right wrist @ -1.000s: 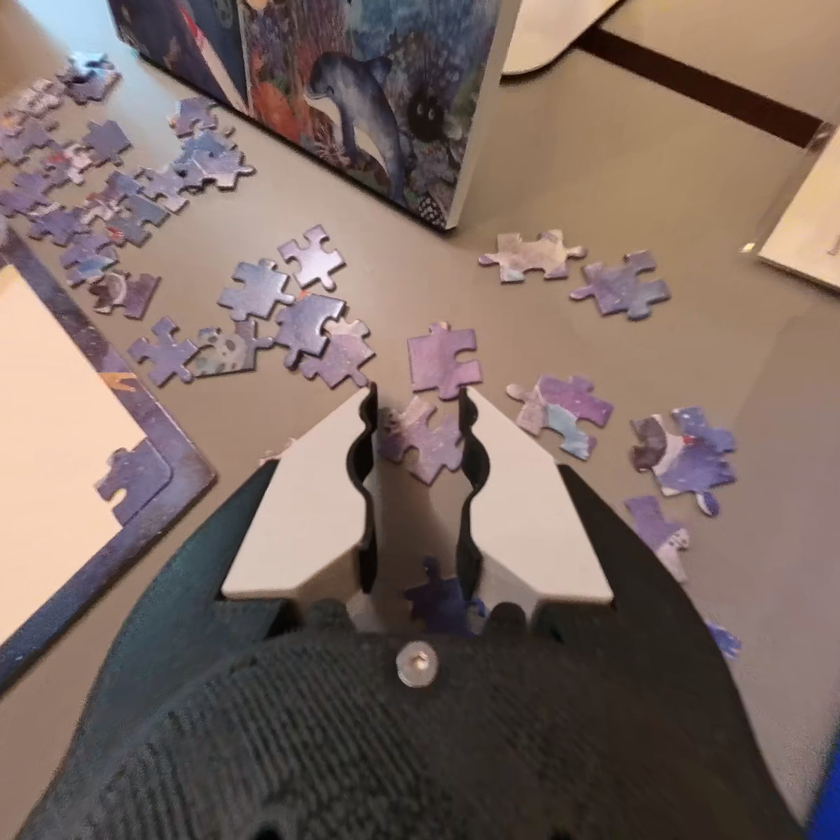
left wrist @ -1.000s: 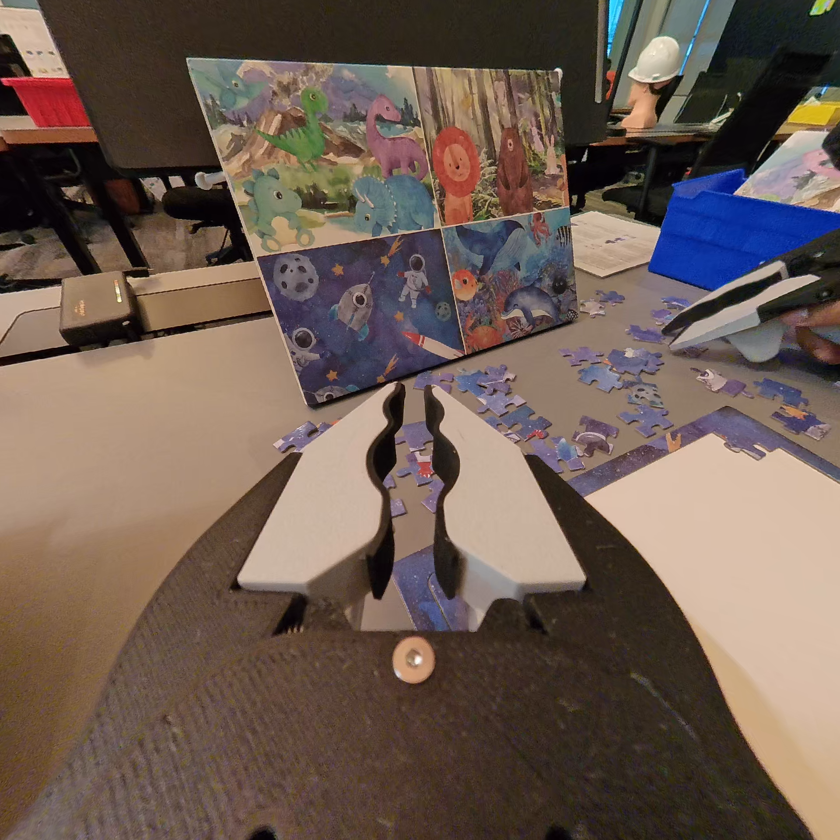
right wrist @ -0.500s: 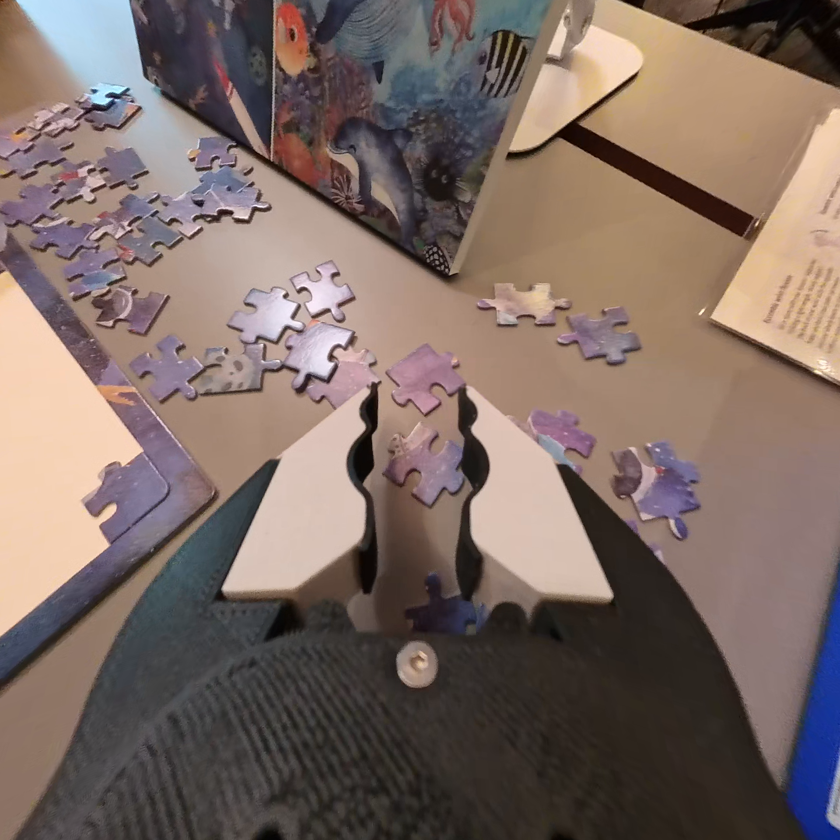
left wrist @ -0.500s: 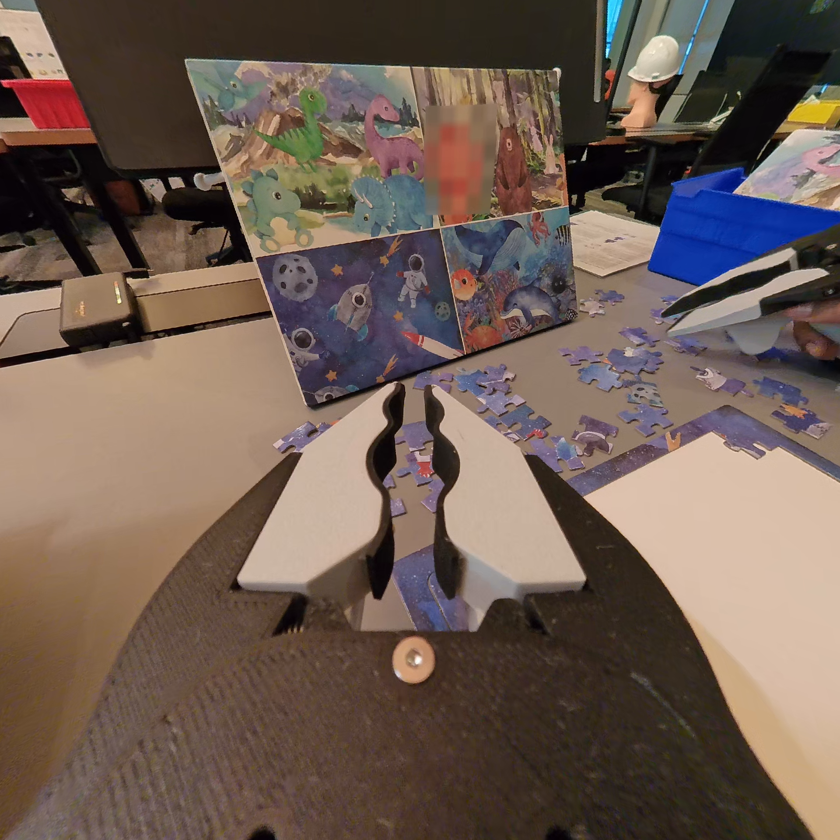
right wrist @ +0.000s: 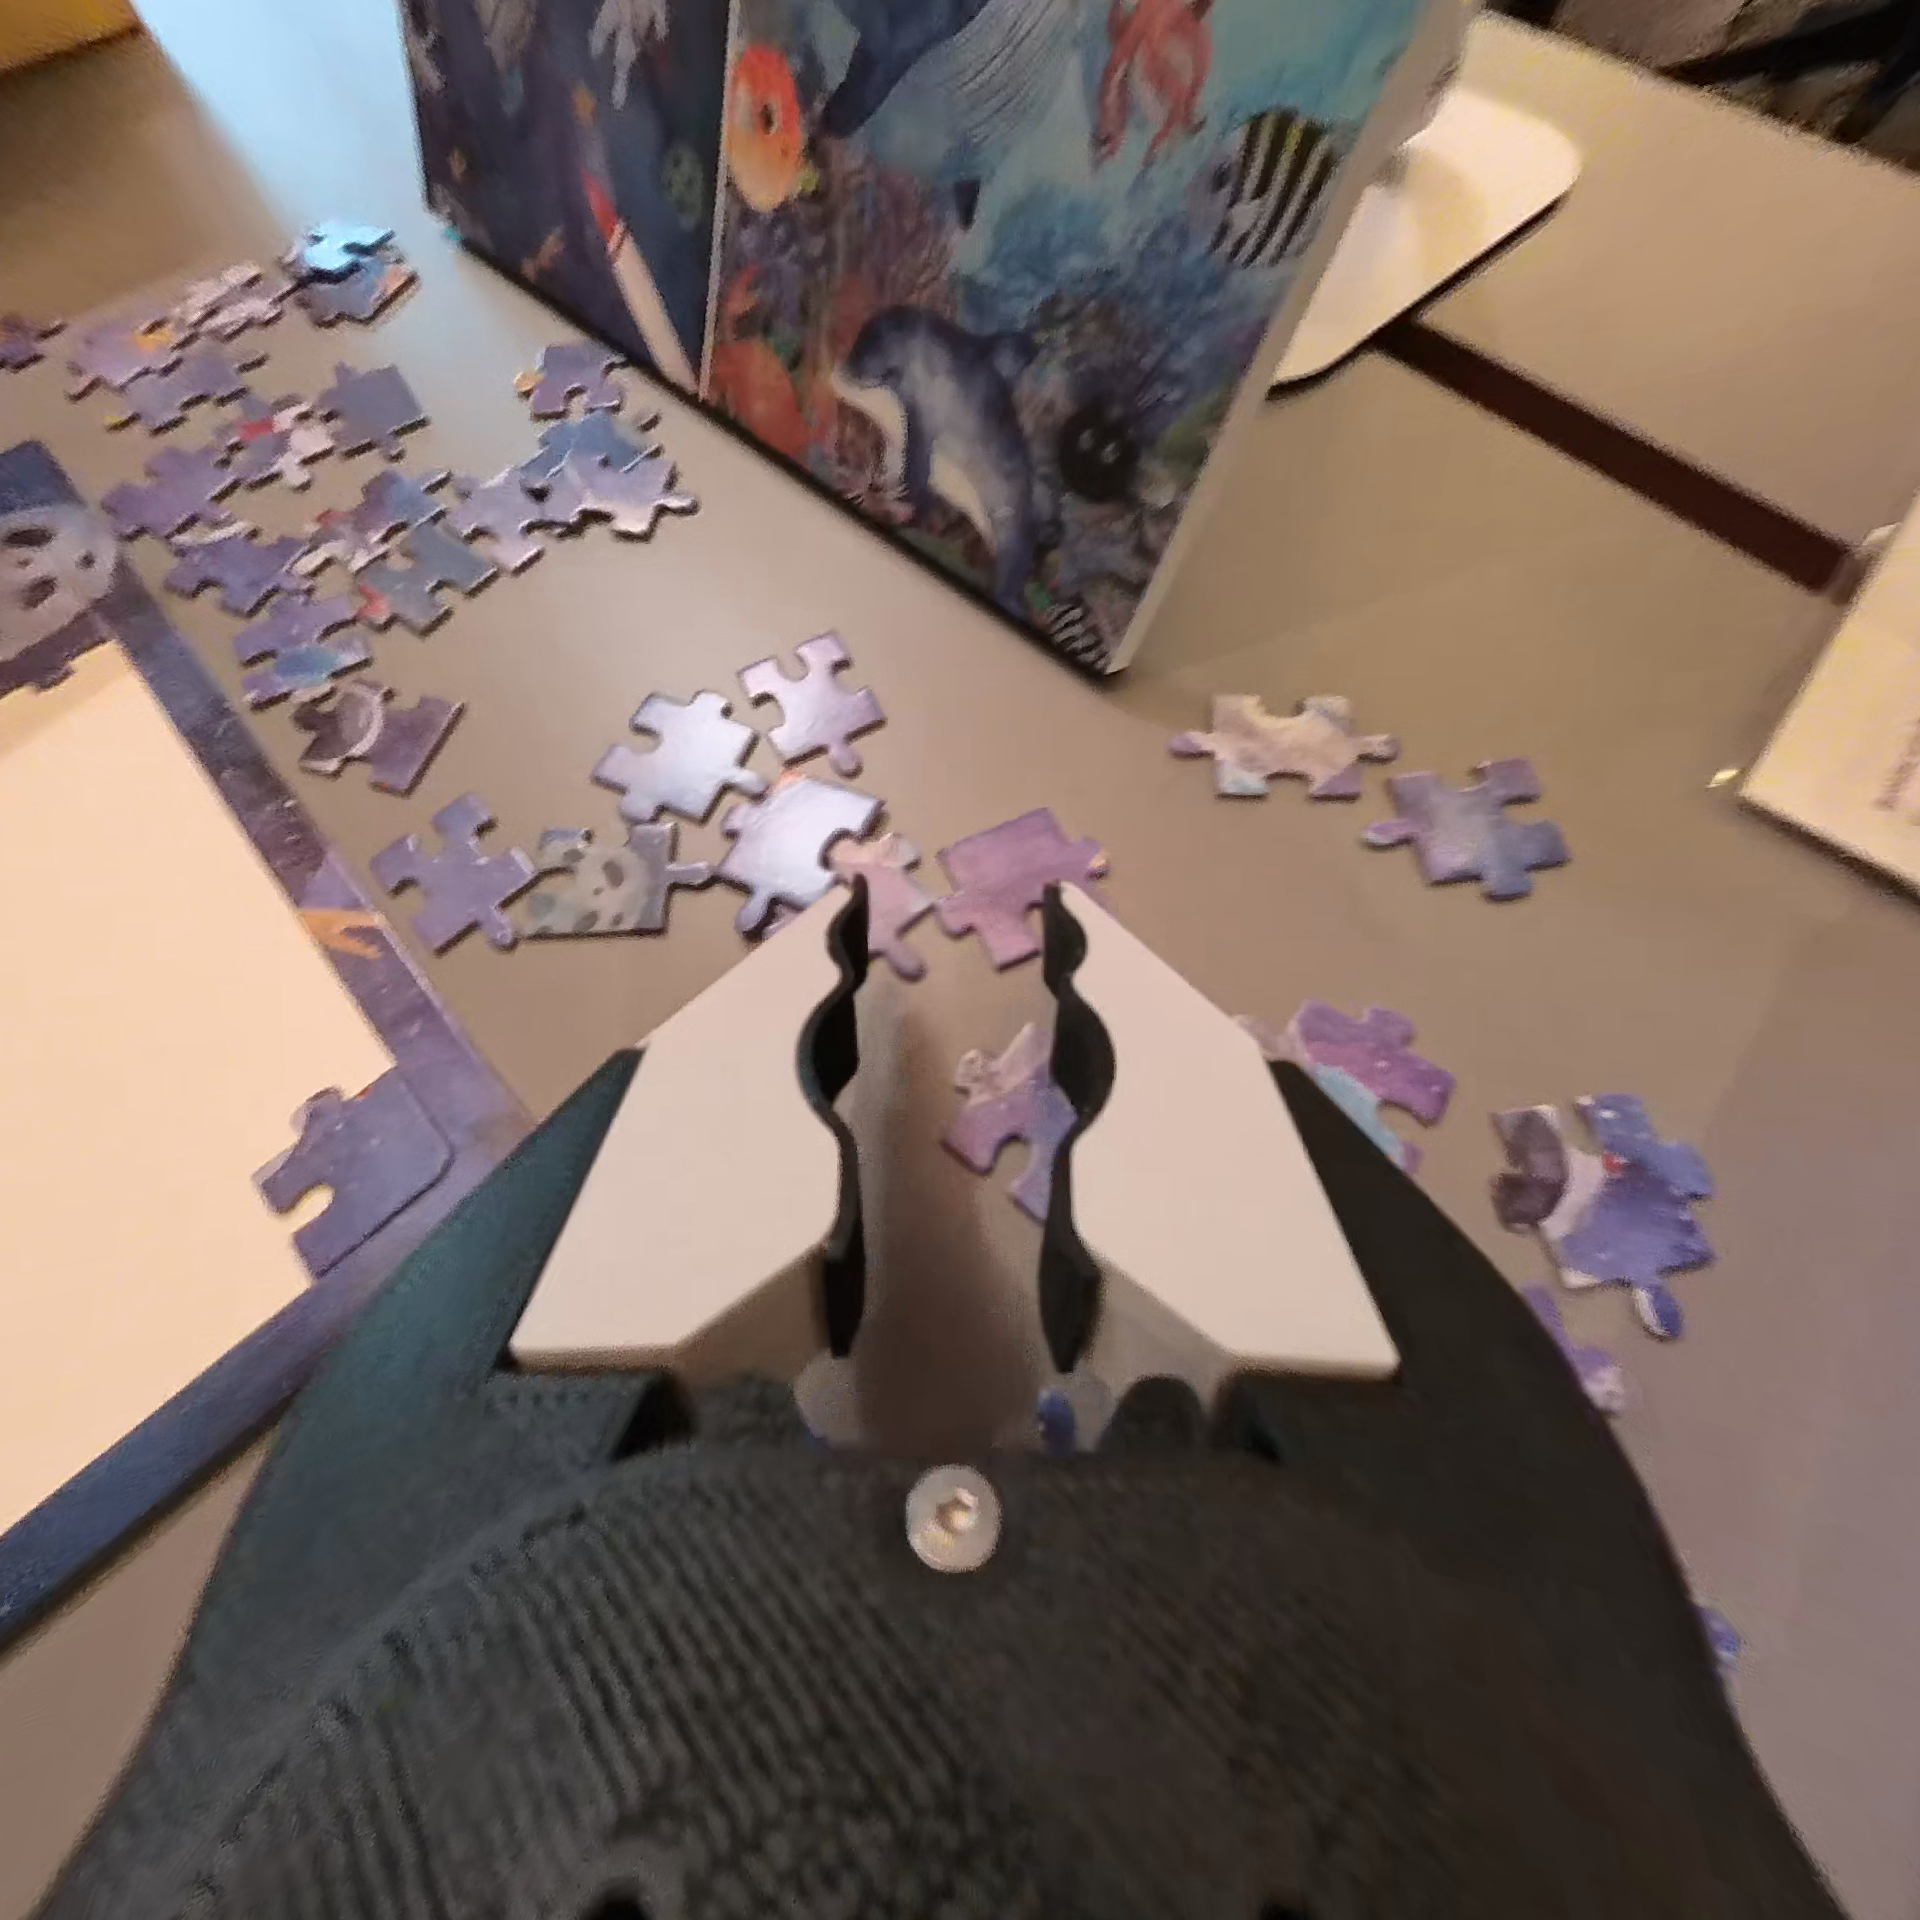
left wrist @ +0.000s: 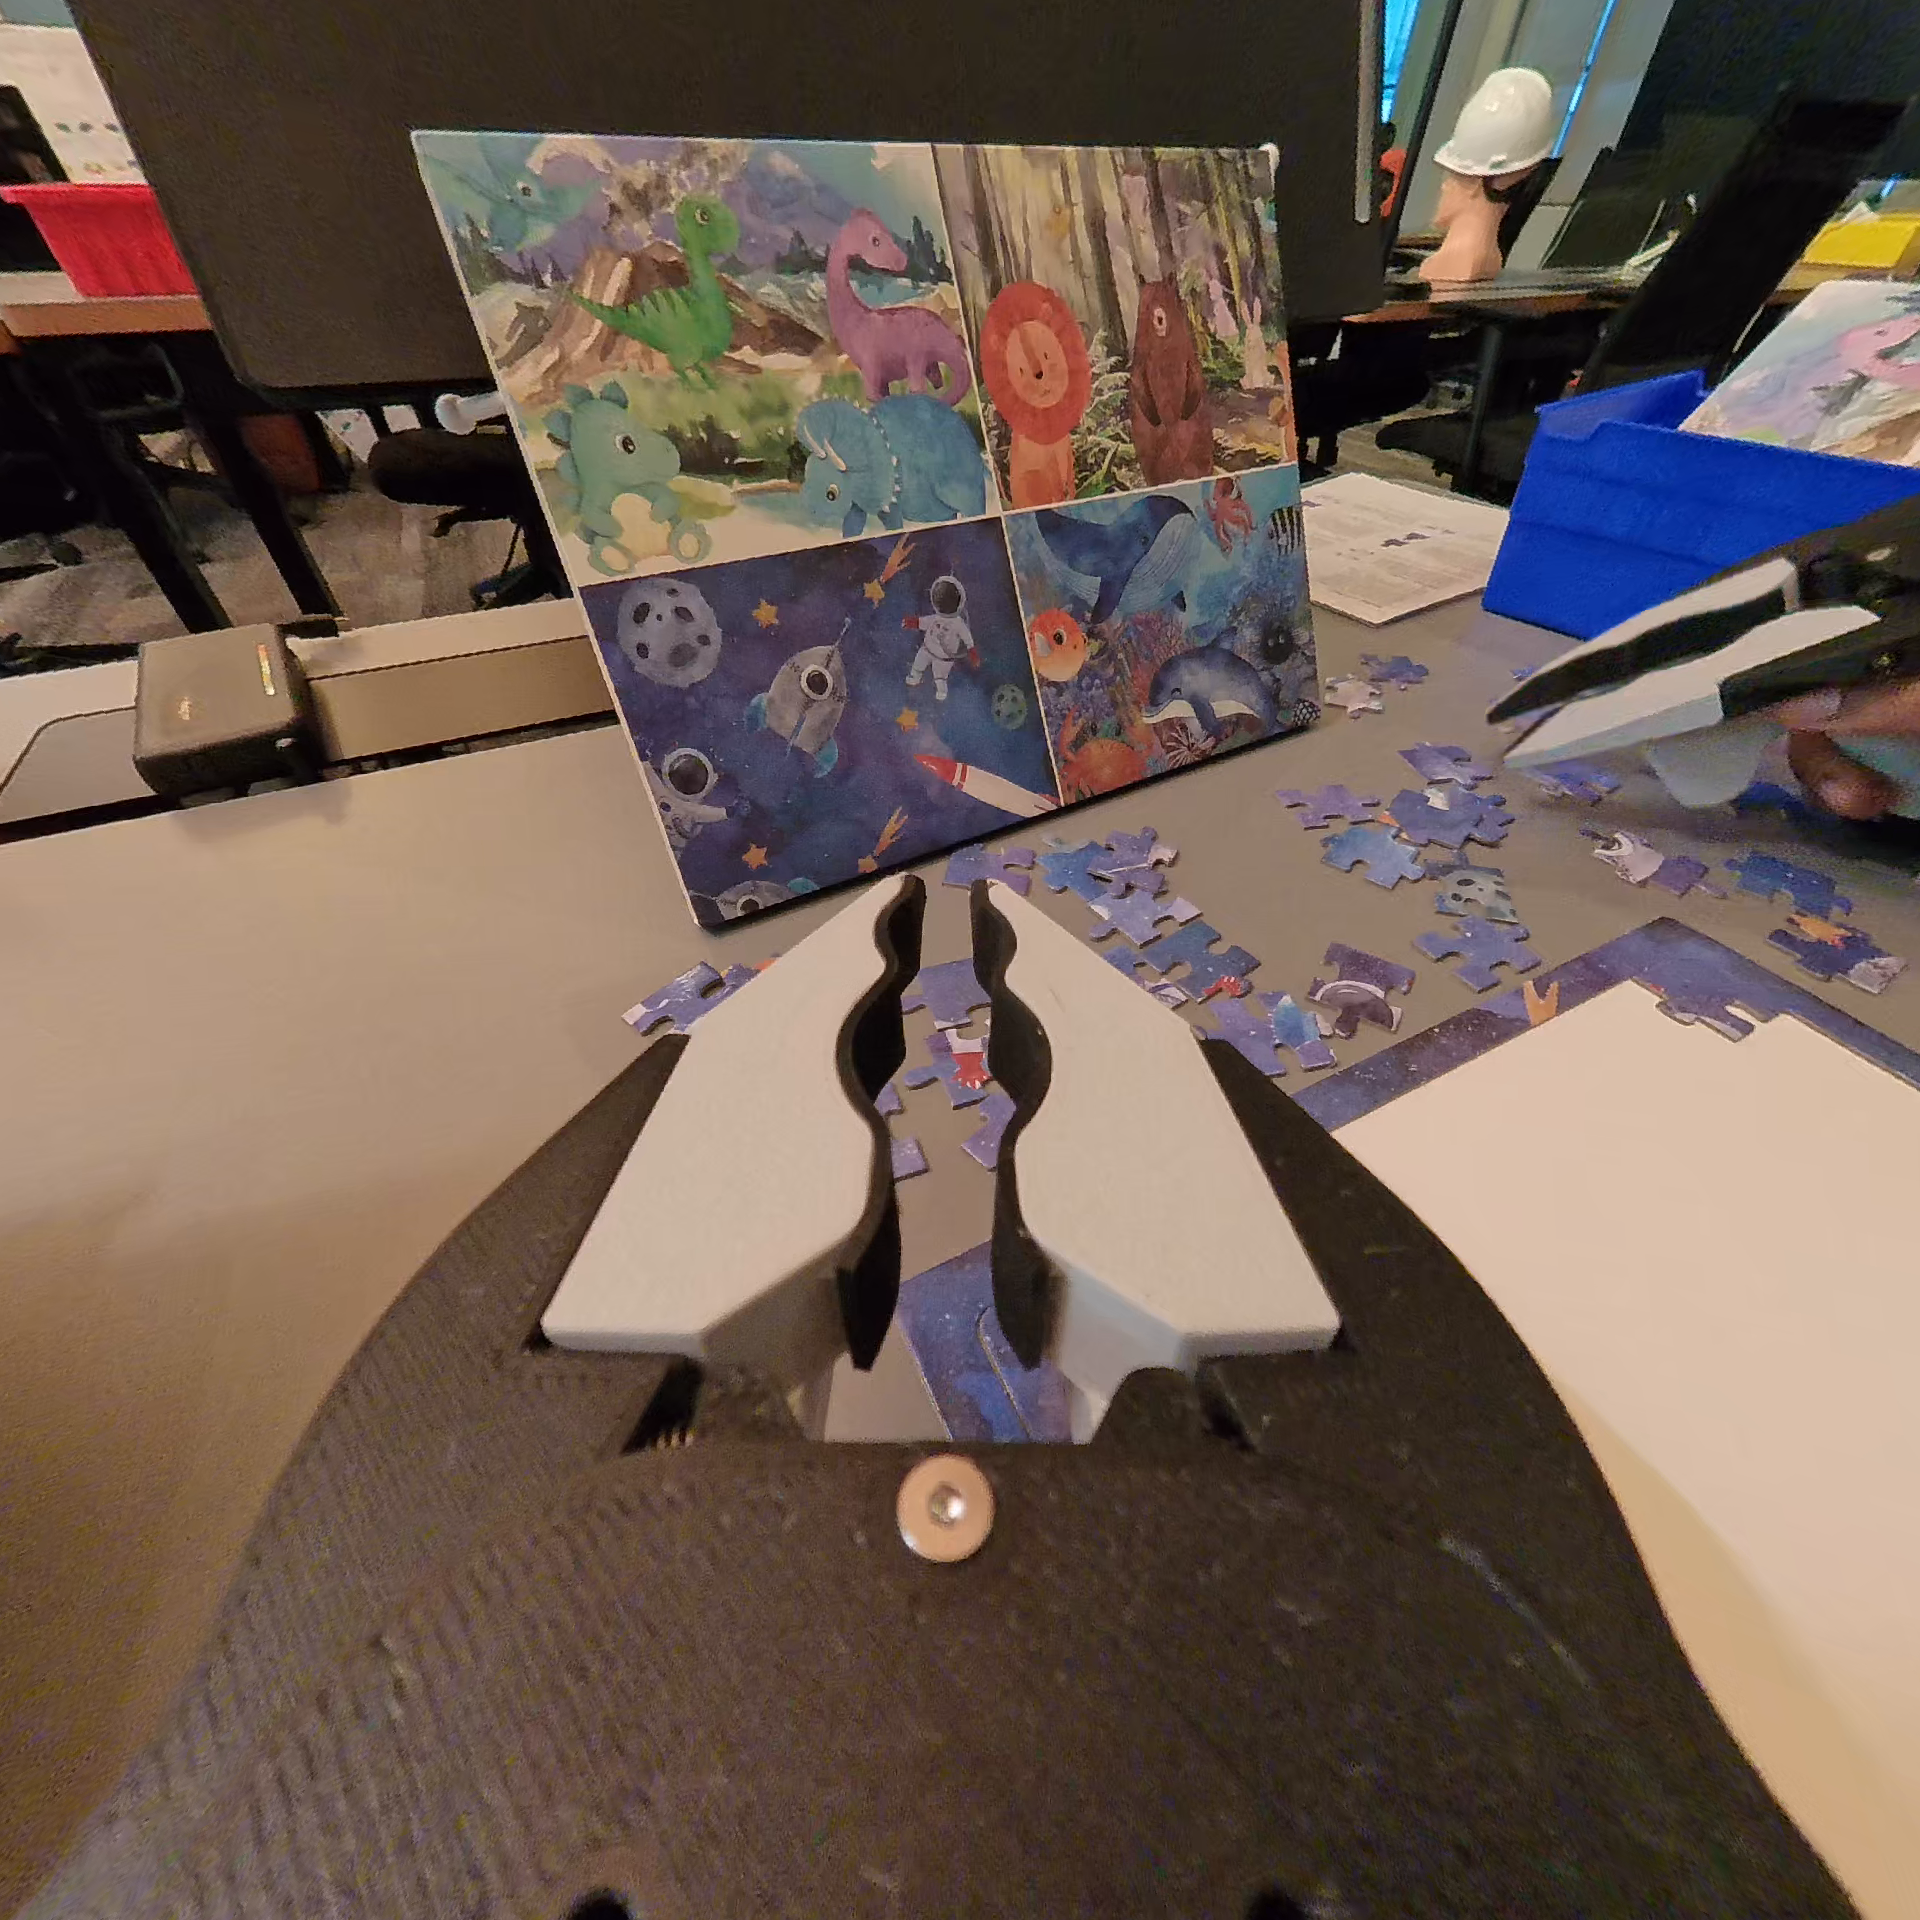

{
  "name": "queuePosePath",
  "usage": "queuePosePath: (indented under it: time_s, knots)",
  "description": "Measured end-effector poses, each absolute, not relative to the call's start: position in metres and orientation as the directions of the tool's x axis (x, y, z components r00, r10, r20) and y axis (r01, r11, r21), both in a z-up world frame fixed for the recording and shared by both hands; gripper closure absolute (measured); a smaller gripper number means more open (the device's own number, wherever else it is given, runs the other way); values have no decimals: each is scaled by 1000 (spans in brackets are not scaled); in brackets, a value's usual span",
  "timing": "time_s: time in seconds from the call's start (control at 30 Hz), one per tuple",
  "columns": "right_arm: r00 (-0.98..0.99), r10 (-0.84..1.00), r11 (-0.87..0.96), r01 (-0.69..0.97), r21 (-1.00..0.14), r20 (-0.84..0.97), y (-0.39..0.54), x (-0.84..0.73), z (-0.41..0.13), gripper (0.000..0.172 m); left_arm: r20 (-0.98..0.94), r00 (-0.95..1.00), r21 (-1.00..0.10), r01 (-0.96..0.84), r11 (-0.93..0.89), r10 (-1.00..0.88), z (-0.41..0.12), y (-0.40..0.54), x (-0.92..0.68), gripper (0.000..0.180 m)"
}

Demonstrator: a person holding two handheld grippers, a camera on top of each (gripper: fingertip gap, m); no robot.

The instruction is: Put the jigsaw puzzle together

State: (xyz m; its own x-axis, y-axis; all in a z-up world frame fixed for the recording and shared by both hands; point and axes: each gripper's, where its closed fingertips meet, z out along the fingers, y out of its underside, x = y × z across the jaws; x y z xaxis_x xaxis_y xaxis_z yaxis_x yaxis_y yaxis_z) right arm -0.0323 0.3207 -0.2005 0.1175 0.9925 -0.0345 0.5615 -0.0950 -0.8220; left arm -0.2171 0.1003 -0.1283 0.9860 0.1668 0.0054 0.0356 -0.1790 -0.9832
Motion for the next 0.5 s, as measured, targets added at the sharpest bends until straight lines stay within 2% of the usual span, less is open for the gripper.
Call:
queuePosePath:
  time_s: [0.23,0.33,0.5]
  knots:
    - [110,994,-86,650,-755,-18,326,-35,-219,107,-3,983,-983,31,-183,185,-129,101,-219,180]
    - [110,994,-88,652,-753,-21,326,-35,-219,110,-7,982,-982,28,-186,188,-129,101,-219,180]
    - [97,995,-89,649,-756,-33,323,-35,-218,134,-12,982,-982,24,-186,190,-129,101,-219,180]
